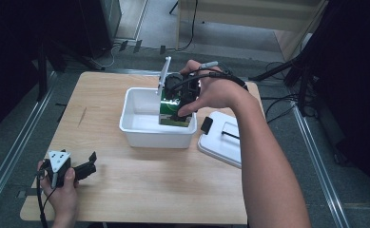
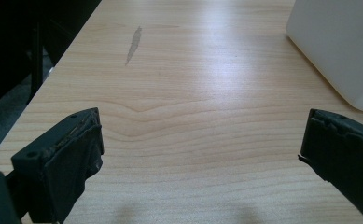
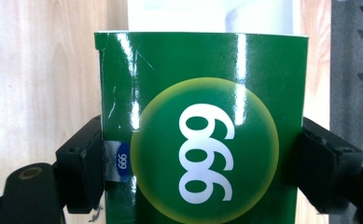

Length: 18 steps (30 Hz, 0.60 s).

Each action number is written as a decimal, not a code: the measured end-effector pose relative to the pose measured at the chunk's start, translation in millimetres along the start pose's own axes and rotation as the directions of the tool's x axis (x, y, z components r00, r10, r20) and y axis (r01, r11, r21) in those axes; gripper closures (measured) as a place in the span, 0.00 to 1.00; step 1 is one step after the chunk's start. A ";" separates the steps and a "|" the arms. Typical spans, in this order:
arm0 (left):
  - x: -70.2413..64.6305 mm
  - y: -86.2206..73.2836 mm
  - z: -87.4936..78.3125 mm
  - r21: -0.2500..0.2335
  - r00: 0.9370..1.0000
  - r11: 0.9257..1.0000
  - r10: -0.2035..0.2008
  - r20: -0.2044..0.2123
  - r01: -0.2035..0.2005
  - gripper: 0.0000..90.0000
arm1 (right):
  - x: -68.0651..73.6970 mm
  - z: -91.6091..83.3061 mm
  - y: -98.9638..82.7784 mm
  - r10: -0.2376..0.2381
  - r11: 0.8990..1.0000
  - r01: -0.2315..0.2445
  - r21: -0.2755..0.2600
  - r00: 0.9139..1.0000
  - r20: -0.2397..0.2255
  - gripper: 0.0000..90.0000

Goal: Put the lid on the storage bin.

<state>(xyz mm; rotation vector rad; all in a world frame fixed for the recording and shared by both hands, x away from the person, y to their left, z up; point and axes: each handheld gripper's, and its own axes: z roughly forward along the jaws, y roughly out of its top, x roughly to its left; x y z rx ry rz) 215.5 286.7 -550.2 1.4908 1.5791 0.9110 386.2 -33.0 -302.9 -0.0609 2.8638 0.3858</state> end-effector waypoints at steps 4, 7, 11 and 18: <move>0.1 0.0 0.0 0.000 1.000 1.000 0.001 0.001 -0.001 0.00 | -4.2 5.8 -3.0 -0.002 1.000 0.001 0.014 1.000 0.010 0.18; 0.1 0.0 0.0 0.000 1.000 1.000 0.001 0.001 -0.001 0.00 | -9.2 14.2 -5.8 -0.019 1.000 0.019 0.018 1.000 0.014 0.18; 0.0 0.0 -0.1 -0.001 1.000 1.000 0.002 0.000 -0.002 0.00 | -13.7 20.7 -8.0 -0.014 1.000 0.014 0.024 1.000 0.010 0.18; 0.2 0.0 0.1 -0.004 1.000 1.000 -0.005 0.000 0.005 0.00 | -19.4 32.3 -11.6 -0.041 0.998 0.040 0.041 0.999 0.036 0.18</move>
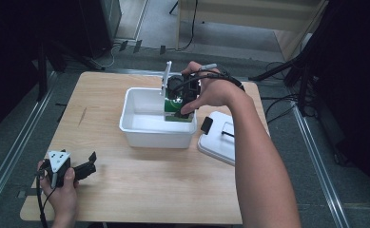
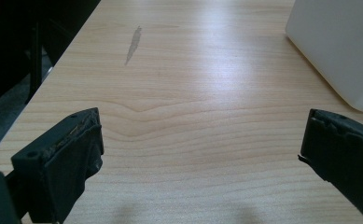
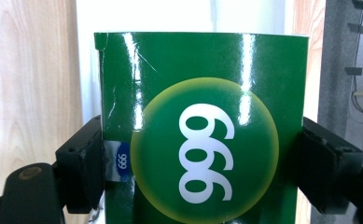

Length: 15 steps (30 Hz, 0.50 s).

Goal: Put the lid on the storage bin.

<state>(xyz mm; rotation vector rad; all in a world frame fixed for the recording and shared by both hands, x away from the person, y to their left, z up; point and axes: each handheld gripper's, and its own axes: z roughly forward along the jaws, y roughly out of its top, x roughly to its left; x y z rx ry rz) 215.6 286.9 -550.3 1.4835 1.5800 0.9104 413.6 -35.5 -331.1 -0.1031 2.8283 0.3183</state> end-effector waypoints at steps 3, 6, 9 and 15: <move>0.5 0.0 -0.2 0.002 1.000 1.000 0.005 0.002 -0.005 0.00 | -0.5 5.9 -0.9 0.000 1.000 0.000 0.008 1.000 0.004 0.18; 0.6 0.0 -0.2 0.002 1.000 1.000 0.005 0.002 -0.005 0.00 | -0.6 9.2 -1.2 0.008 1.000 -0.008 0.012 1.000 0.002 0.18; 0.7 0.0 -0.1 0.001 1.000 1.000 0.003 0.003 -0.003 0.00 | -2.5 18.3 -3.0 0.003 1.000 -0.003 0.006 1.000 -0.005 0.18; 0.9 0.0 0.0 0.002 1.000 1.000 0.000 0.004 0.000 0.00 | -2.9 27.8 -6.9 0.015 1.000 -0.015 0.012 1.000 -0.018 0.18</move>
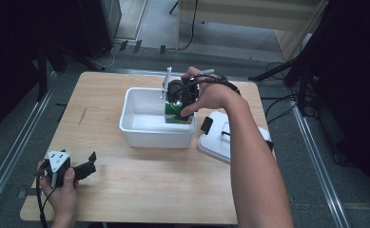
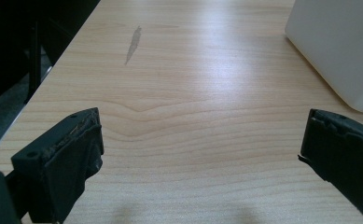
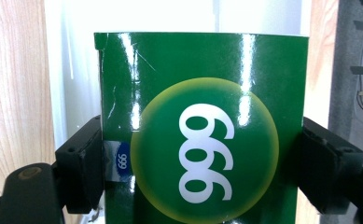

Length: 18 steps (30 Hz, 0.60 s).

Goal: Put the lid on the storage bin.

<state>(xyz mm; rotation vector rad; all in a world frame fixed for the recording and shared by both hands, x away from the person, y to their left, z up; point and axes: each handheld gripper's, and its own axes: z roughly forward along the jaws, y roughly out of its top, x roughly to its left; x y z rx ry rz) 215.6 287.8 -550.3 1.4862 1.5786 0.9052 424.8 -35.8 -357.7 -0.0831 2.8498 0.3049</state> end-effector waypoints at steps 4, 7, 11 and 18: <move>-0.2 0.0 -0.1 -0.001 1.000 1.000 0.001 -0.001 -0.001 0.00 | -0.7 6.1 -1.6 0.003 1.000 -0.003 0.008 1.000 -0.005 0.18; -0.2 0.0 -0.1 0.000 1.000 1.000 0.001 -0.001 -0.001 0.00 | -0.8 9.8 -1.9 0.003 1.000 -0.003 0.007 1.000 -0.011 0.18; 0.0 0.0 -0.1 0.001 1.000 1.000 0.001 -0.001 -0.001 0.00 | -3.0 17.3 -3.2 -0.001 1.000 0.001 0.003 1.000 -0.020 0.18; 0.1 0.0 0.0 0.000 1.000 1.000 -0.001 0.001 0.001 0.00 | -4.3 27.8 -7.6 0.005 1.000 -0.005 0.007 1.000 -0.029 0.18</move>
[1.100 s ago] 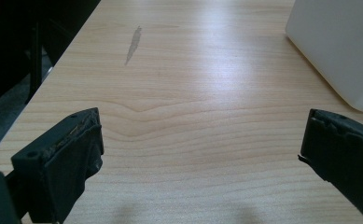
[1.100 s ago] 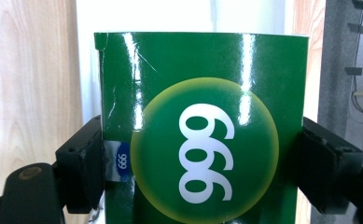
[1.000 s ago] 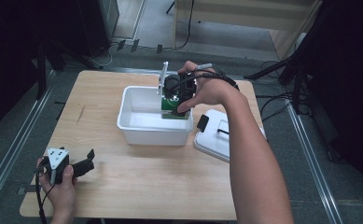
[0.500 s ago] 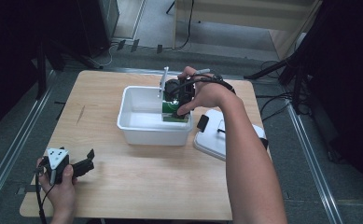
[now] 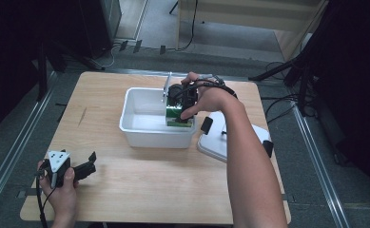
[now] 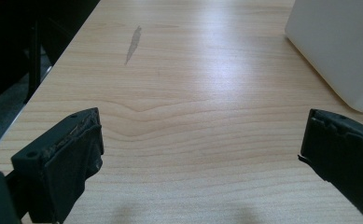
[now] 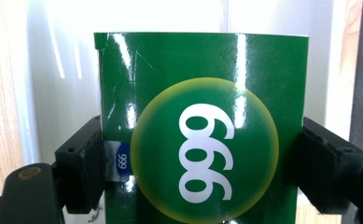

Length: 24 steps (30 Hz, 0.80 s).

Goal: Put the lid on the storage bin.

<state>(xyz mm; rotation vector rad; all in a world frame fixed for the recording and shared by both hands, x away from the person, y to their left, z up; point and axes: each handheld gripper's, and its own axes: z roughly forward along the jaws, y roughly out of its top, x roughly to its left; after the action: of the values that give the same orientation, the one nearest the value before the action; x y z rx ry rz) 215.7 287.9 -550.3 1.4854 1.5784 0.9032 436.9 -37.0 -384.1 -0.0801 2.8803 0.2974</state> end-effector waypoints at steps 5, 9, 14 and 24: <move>0.1 0.0 0.0 0.000 1.000 1.000 -0.001 0.001 0.001 0.00 | -0.4 6.1 -5.8 0.041 0.999 -0.041 -0.011 0.999 -0.011 0.18; 0.0 0.0 0.1 0.000 1.000 1.000 -0.001 0.000 0.001 0.00 | -1.7 9.3 -8.0 0.034 0.999 -0.034 -0.025 0.999 -0.019 0.18; 0.0 0.0 -0.1 -0.001 1.000 1.000 0.001 0.000 -0.001 0.00 | -1.7 14.4 -8.0 0.040 0.999 -0.040 -0.016 0.999 -0.023 0.18; 0.2 -0.3 -0.1 -0.008 1.000 1.000 -0.002 0.001 0.002 0.00 | -3.6 29.3 -8.8 0.061 0.998 -0.062 -0.004 0.998 -0.033 0.18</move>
<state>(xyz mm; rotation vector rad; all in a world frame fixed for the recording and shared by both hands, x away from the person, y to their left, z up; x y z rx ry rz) 215.4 288.0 -550.5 1.4788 1.5737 0.9065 448.0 -39.4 -412.8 0.0028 2.9190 0.3171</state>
